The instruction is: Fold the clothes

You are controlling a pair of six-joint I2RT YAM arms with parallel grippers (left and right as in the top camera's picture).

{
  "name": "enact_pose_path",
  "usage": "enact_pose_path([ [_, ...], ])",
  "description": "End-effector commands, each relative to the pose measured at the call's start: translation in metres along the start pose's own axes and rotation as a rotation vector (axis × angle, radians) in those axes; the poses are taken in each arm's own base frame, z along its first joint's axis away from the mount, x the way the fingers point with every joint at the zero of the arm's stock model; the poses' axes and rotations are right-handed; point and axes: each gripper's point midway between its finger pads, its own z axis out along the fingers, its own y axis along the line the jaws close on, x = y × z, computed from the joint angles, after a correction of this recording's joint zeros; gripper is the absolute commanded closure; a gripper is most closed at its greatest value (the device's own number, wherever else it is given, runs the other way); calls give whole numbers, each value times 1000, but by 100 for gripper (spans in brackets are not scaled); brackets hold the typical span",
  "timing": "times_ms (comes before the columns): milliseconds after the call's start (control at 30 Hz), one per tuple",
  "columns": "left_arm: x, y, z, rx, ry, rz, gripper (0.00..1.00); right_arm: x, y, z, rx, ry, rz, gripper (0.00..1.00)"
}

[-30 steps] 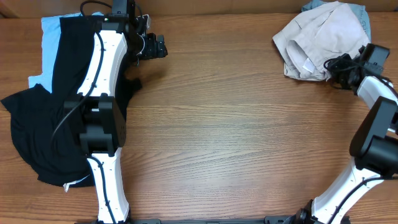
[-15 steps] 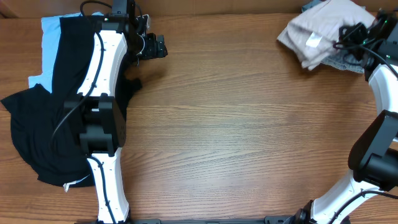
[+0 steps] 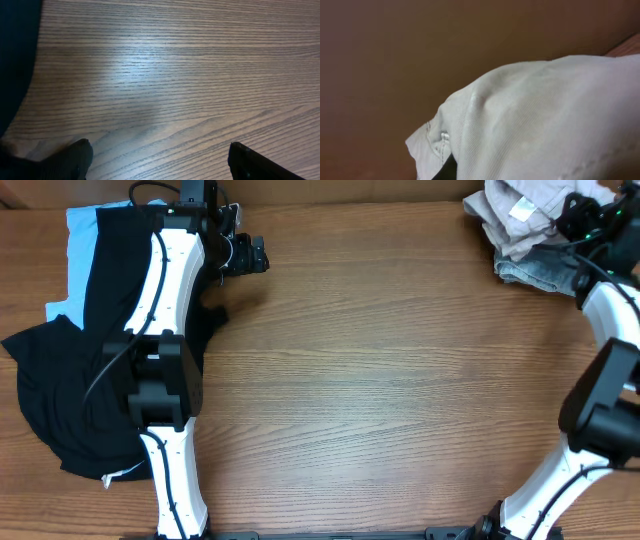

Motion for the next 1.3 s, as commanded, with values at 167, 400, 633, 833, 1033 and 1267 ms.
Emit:
enact_pose_path([
  [167,-8,-3,4,-3,-26,1,11,-14,-1,9,-39,-28,-12,96],
  [400,-8,-3,4,-3,-26,2,11,-93,66,-17,-238,-109,-32,96],
  [633,-8,-3,4,-3,-28,2,11,-148,80,-32,-192,-265,-56,96],
  [833,-10,-3,4,-1,-34,4,11,-122,47,-3,-127,-230,-38,96],
  [1033,-11,-7,5,2,-42,4,11,-44,-17,45,-20,-50,30,93],
  [1267,-14,-16,7,11,-56,25,11,26,-66,39,158,211,127,78],
])
